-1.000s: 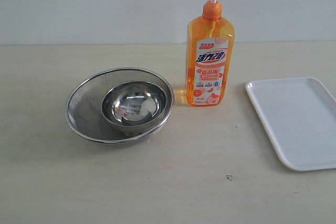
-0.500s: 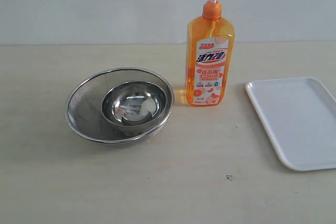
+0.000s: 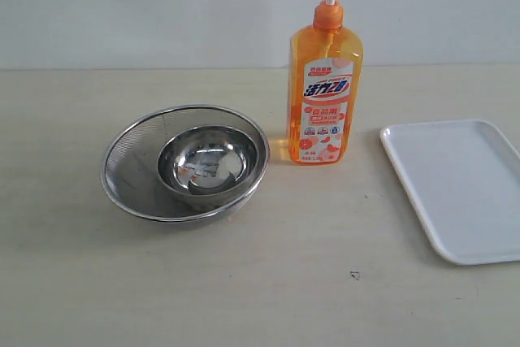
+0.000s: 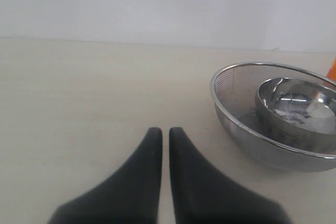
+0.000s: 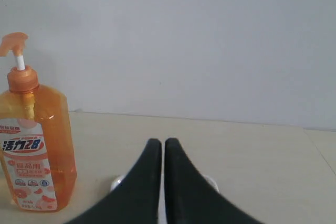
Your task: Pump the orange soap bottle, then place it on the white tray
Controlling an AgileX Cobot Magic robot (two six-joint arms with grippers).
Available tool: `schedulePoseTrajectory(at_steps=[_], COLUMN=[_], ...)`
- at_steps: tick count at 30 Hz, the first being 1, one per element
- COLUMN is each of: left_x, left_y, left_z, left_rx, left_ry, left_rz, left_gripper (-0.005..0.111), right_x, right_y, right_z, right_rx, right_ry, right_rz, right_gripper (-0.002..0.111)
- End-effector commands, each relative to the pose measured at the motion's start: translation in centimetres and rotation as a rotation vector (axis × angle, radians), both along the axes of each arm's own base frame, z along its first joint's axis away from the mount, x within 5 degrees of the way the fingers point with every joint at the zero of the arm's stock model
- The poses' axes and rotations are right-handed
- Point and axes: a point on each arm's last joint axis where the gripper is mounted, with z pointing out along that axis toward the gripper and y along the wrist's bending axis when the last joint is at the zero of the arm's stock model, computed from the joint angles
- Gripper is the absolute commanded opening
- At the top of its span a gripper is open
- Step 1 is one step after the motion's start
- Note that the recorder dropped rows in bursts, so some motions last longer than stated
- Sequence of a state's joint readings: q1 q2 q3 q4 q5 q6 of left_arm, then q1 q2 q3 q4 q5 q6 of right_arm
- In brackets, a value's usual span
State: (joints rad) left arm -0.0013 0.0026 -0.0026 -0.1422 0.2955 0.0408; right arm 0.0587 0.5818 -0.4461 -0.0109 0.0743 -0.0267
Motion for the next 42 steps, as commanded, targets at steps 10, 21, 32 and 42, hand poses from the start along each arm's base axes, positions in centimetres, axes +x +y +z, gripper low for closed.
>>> schedulePoseTrajectory(at_steps=[10,21,32,42], left_x=[0.0,0.0,0.0,0.0], left_y=[0.0,0.0,0.0,0.0], left_z=[-0.1,-0.1,-0.1,-0.1], left_rx=[0.008,0.008,0.008,0.008], left_ry=[0.000,0.000,0.000,0.000], left_rz=[-0.005,-0.005,-0.005,-0.005], left_gripper=[0.005,0.005,0.005,0.005], right_x=[0.0,0.5,5.2,10.3], right_y=[0.0,0.0,0.2,1.1], right_z=[1.4,0.9,1.5,1.5], right_rx=[0.027,-0.011,-0.112,-0.328], right_ry=[-0.126,0.020,0.287,0.464], right_rz=[-0.003,-0.002,0.021,0.178], right_gripper=[0.000,0.000,0.000,0.000])
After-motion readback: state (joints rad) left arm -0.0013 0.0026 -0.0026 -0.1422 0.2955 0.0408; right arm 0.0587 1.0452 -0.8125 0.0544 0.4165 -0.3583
